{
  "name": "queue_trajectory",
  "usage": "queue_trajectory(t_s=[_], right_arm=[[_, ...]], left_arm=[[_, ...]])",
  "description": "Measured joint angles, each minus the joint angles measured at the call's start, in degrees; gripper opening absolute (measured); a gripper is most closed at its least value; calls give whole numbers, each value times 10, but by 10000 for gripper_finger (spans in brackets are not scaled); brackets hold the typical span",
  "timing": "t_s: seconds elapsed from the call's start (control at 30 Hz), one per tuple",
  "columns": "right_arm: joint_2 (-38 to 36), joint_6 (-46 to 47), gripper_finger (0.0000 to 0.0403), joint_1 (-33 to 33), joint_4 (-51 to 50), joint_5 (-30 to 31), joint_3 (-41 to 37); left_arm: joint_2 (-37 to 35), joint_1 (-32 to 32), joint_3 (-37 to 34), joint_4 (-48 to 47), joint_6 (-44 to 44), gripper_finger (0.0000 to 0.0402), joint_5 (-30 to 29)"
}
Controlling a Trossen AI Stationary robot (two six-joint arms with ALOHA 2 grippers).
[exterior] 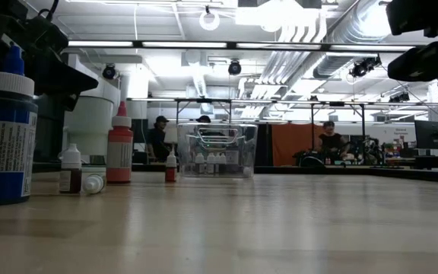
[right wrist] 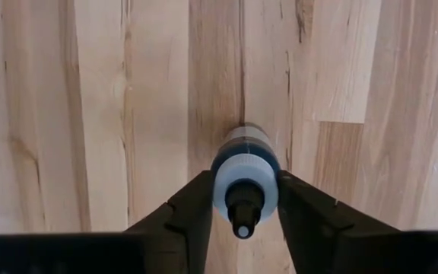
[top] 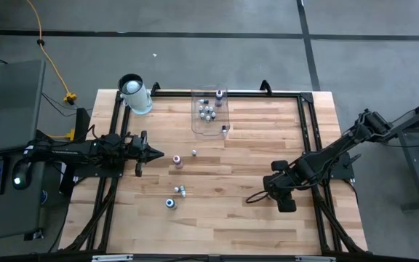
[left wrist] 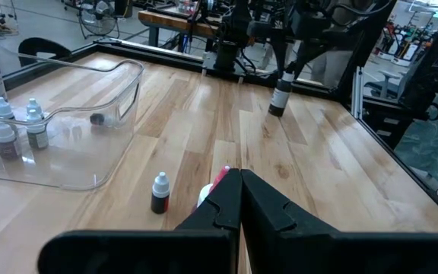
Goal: Pick & Place food coloring
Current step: Put the large black food coloring bottle into the container
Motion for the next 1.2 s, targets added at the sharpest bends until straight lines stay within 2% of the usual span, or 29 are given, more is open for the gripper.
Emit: queue_trajectory(t_s=[0.2, 0.37, 0.7, 0.87, 1.2], right_arm=[[0, 0, 109, 0, 1, -2, 0], [0, 8, 109, -5, 1, -6, 4], [-16, 20, 109, -27, -60, 1, 68], [-19, 27, 109, -41, -83, 1, 115], [-12, 19, 108, -106, -129, 3, 263]], left_arm=[[0, 0, 0, 0, 0, 1, 0], [0, 0, 0, 0, 0, 1, 0], [0, 0, 0, 0, 0, 1, 0], [0, 0, 0, 0, 0, 1, 0], [0, 0, 0, 0, 0, 1, 0]])
